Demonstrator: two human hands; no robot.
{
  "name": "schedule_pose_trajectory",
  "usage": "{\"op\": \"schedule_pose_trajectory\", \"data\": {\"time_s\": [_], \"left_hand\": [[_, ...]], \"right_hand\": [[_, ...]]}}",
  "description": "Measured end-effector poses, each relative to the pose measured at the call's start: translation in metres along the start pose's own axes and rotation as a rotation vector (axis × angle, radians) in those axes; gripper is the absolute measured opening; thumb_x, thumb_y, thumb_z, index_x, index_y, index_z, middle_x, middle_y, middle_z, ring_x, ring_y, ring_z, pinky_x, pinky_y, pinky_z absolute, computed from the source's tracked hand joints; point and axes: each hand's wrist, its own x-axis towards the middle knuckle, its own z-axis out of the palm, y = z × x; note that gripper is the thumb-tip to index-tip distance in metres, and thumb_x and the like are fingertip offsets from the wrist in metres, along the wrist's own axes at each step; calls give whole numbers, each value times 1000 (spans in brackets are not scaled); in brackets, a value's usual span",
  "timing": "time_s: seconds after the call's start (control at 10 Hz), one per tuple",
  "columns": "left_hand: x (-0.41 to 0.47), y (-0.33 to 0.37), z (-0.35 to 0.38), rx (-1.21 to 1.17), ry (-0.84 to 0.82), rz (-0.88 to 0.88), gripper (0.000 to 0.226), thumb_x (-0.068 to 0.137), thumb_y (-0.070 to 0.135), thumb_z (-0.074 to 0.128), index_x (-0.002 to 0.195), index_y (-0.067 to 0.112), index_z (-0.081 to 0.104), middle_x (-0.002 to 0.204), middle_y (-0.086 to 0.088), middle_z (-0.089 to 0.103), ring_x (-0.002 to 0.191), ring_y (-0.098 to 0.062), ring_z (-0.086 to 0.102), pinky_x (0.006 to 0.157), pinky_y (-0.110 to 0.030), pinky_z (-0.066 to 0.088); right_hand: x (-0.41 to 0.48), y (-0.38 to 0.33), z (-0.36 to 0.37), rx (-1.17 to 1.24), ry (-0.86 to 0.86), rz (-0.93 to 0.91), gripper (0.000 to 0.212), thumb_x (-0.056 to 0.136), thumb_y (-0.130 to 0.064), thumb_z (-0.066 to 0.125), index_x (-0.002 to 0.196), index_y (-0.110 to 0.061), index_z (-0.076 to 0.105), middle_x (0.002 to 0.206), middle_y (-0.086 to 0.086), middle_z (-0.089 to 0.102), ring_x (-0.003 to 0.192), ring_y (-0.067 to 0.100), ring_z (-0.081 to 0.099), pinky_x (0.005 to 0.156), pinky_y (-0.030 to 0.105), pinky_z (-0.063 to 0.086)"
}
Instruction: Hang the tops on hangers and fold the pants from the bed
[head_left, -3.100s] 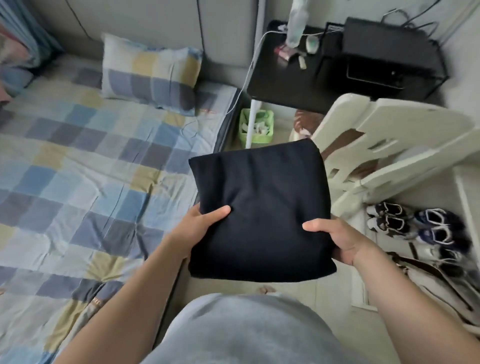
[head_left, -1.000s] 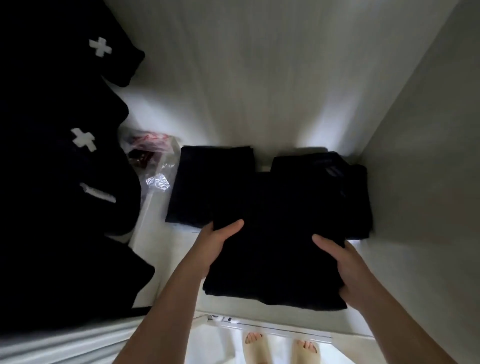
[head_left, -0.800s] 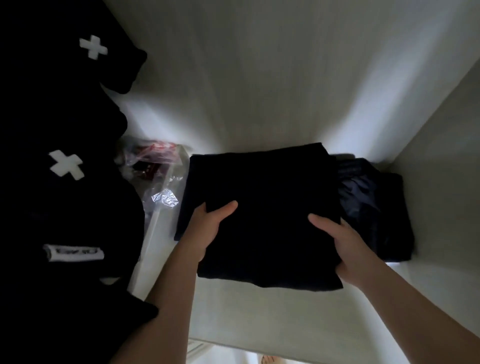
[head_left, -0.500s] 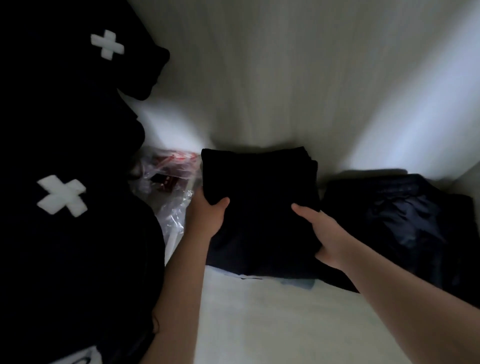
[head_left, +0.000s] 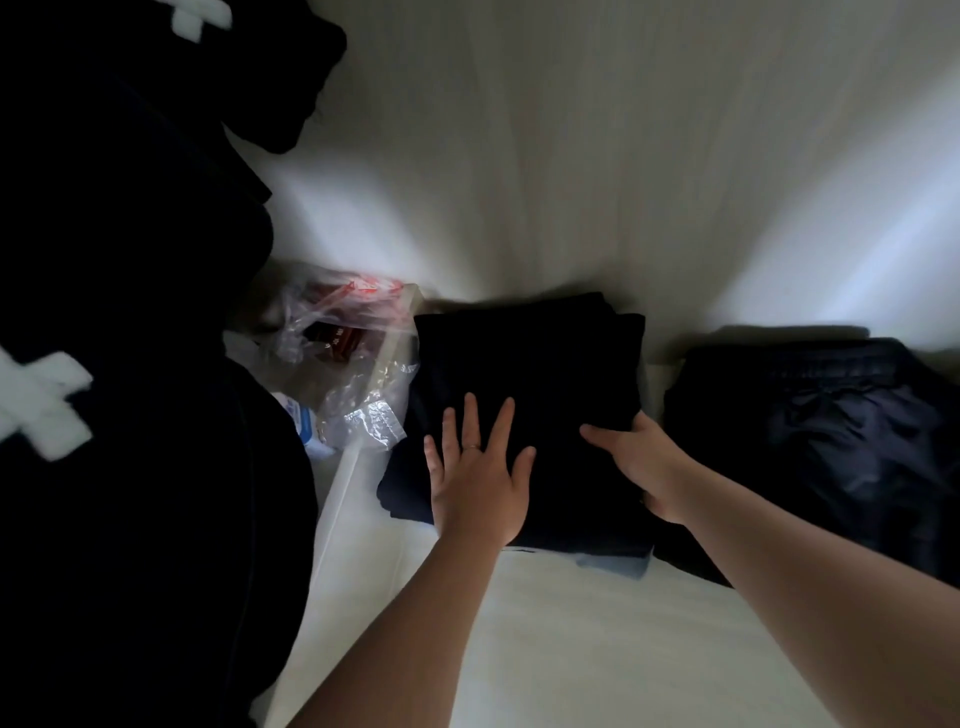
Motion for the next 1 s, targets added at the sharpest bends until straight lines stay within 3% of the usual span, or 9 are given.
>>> {"op": "schedule_pose_trajectory", "data": {"time_s": [0.1, 0.2, 0.3, 0.4, 0.5, 0.6, 0.8, 1.0], "left_hand": [[1, 3, 4, 33, -31, -7, 62, 102, 59, 21, 156, 47, -8, 167, 0, -17, 154, -24, -16, 120, -49, -13], [-6, 5, 3, 25, -38, 6, 62, 103, 57, 22, 157, 45, -6, 168, -1, -16, 154, -24, -15, 121, -49, -11], [-27, 5, 8, 4, -50, 18, 61, 104, 54, 19, 159, 41, -4, 168, -1, -14, 154, -21, -15, 122, -47, -10], [-55, 8, 16, -37, -59, 17, 58, 104, 51, 15, 159, 39, 0, 168, 0, -13, 154, -18, -14, 123, -45, -9], [-85, 11, 26, -101, -80, -1, 57, 105, 49, 18, 159, 39, 2, 168, 1, -14, 154, -17, -14, 124, -42, -6], [-109, 9, 35, -148, -104, 3, 59, 105, 50, 23, 159, 40, 0, 167, 3, -17, 153, -17, -17, 124, -42, 1], [-134, 7, 35, -167, -195, 0, 62, 105, 51, 27, 159, 40, -2, 167, 5, -16, 155, -19, -10, 125, -46, 8], [-202, 8, 39, -99, -361, 31, 62, 104, 57, 19, 159, 38, -3, 168, 4, -14, 154, -23, -12, 124, -50, 3]], "right_hand": [[-3, 2, -1, -68, 57, -44, 58, 92, -25, 71, 144, -29, 47, 125, 4, 65, 112, 28, 64, 103, 47, 49], [-18, 9, 7, -274, 224, -286, 80, 90, -22, 72, 155, -23, 25, 145, 4, 51, 132, 25, 50, 108, 34, 40], [-47, 26, 15, -637, 365, -540, 105, 85, -26, 75, 159, -22, 2, 163, 8, 19, 147, 28, 24, 116, 40, 27], [-72, 50, 13, -1073, 462, -744, 95, 86, -38, 68, 160, -27, 9, 167, 13, 4, 152, 36, 12, 116, 52, 27], [-84, 74, 8, -1355, 320, -726, 67, 98, -49, 47, 158, -36, 20, 169, 6, -4, 154, 36, 1, 120, 57, 20], [-81, 89, 2, -1447, 209, -562, 67, 101, -58, 32, 158, -42, -1, 166, -3, -21, 154, 33, -10, 121, 56, 8], [-100, 96, -7, -1480, 132, -429, 77, 100, -53, 42, 157, -42, -9, 165, -6, -26, 154, 31, -10, 121, 55, 8], [-174, 126, -26, -1460, 107, -219, 70, 103, -54, 32, 157, -40, -10, 167, -4, -16, 155, 28, -10, 121, 55, 5]]}}
